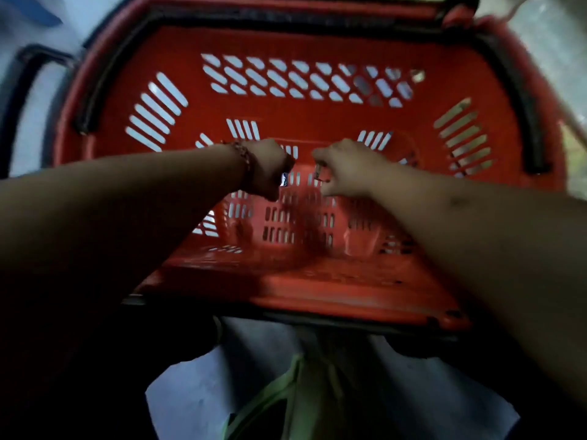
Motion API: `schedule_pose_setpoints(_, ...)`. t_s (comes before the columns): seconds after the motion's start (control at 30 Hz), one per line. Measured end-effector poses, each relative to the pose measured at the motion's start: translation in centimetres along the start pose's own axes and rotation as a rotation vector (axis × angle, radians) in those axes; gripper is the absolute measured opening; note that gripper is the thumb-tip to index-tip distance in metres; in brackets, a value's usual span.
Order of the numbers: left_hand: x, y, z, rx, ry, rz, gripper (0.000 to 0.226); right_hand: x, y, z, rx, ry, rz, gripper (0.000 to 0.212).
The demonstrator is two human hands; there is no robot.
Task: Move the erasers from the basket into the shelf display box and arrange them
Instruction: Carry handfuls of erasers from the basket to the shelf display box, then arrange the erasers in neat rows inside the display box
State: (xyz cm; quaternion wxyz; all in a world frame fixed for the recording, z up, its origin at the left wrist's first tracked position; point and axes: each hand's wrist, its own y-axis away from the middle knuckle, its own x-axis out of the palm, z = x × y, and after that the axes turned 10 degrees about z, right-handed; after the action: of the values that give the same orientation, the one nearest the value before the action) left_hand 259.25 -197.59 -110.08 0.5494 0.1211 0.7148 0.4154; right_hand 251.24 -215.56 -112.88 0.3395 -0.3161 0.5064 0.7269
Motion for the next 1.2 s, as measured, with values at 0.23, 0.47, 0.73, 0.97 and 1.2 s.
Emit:
schedule_pose_setpoints(0.23,-8.0,9.8,-3.9,-0.127,0.050,-0.149,0.039,-9.5,10.4,2.3,0.051,0.133,-0.232,0.038)
schedule_pose_setpoints(0.47,-17.7,19.3,-14.2,-0.070,-0.005,-0.426,0.033,-17.0,27.3,4.5,0.122,0.129,-0.475,0.030)
schedule_pose_setpoints(0.73,-26.0,25.1,-25.8,0.023,-0.065,-0.624,0.032,-20.9,43.8,3.7,0.215,0.063,-0.738,0.028)
schedule_pose_setpoints(0.97,-32.9,24.9,-32.8,0.135,-0.177,-0.652,0.039,-21.9,53.3,0.7,0.370,0.124,-0.810,0.028)
schedule_pose_setpoints(1.2,-36.9,23.5,-39.4,0.335,-0.240,-0.742,0.031,-20.6,61.8,-1.9,0.602,-0.013,-0.943,0.031)
